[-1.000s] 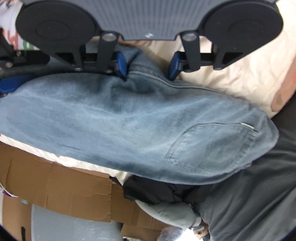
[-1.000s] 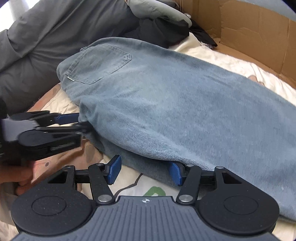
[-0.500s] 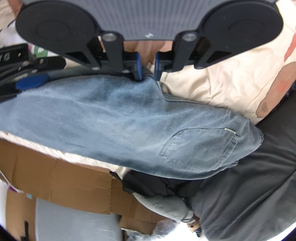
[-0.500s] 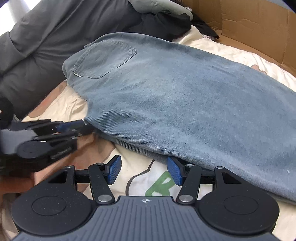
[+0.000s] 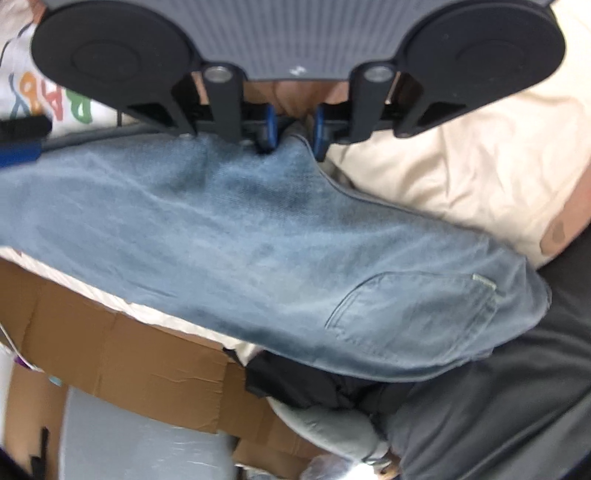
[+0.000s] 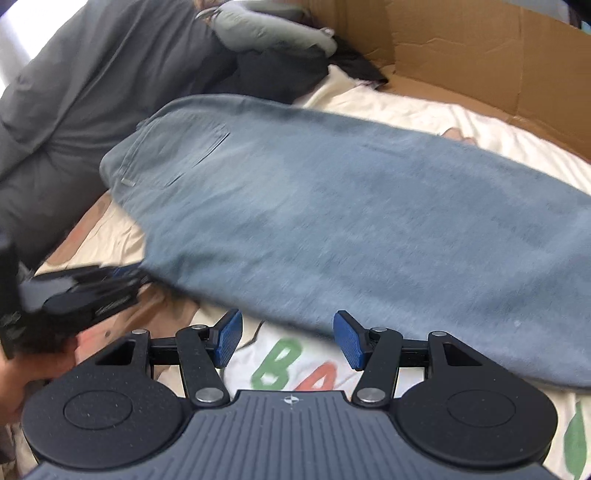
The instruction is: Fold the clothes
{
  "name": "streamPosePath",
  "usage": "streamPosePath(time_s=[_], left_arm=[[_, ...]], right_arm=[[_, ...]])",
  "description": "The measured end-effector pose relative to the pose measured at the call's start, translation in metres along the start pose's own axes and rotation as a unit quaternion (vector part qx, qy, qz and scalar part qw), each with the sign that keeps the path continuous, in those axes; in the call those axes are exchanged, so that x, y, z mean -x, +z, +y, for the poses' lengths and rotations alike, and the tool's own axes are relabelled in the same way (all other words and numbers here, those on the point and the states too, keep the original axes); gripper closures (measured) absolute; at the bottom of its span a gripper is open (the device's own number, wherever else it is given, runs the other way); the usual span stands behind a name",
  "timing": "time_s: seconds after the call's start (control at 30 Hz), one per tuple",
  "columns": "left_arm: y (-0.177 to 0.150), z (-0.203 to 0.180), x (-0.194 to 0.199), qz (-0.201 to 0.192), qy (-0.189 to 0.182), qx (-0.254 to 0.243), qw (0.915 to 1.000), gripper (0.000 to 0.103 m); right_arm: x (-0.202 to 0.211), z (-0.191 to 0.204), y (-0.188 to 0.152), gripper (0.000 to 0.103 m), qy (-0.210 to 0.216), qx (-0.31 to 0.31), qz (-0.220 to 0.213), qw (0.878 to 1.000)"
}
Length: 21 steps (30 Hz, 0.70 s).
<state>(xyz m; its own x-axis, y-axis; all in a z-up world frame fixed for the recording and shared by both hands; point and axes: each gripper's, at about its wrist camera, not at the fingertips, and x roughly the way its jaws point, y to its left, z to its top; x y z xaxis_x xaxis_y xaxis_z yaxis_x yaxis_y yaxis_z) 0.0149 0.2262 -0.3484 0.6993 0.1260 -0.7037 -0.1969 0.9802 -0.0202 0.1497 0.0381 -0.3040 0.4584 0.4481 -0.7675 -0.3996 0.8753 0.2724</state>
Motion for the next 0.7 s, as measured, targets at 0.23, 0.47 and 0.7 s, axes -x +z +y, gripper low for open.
streamPosePath(time_s=[0.23, 0.47, 0.7], left_arm=[[-0.001, 0.005, 0.013, 0.010, -0.004, 0.009, 0.9999, 0.091], [-0.010, 0.019, 0.024, 0.044, 0.012, 0.000, 0.9990, 0.103], [0.019, 0.010, 0.040, 0.001, -0.018, -0.036, 0.9992, 0.099]], right_arm=[[-0.031, -0.001, 0.012, 0.042, -0.017, 0.016, 0.014, 1.000], [-0.054, 0.004, 0.001, 0.042, -0.042, 0.054, 0.034, 0.997], [-0.055, 0.008, 0.000, 0.041, -0.056, 0.045, 0.031, 0.997]])
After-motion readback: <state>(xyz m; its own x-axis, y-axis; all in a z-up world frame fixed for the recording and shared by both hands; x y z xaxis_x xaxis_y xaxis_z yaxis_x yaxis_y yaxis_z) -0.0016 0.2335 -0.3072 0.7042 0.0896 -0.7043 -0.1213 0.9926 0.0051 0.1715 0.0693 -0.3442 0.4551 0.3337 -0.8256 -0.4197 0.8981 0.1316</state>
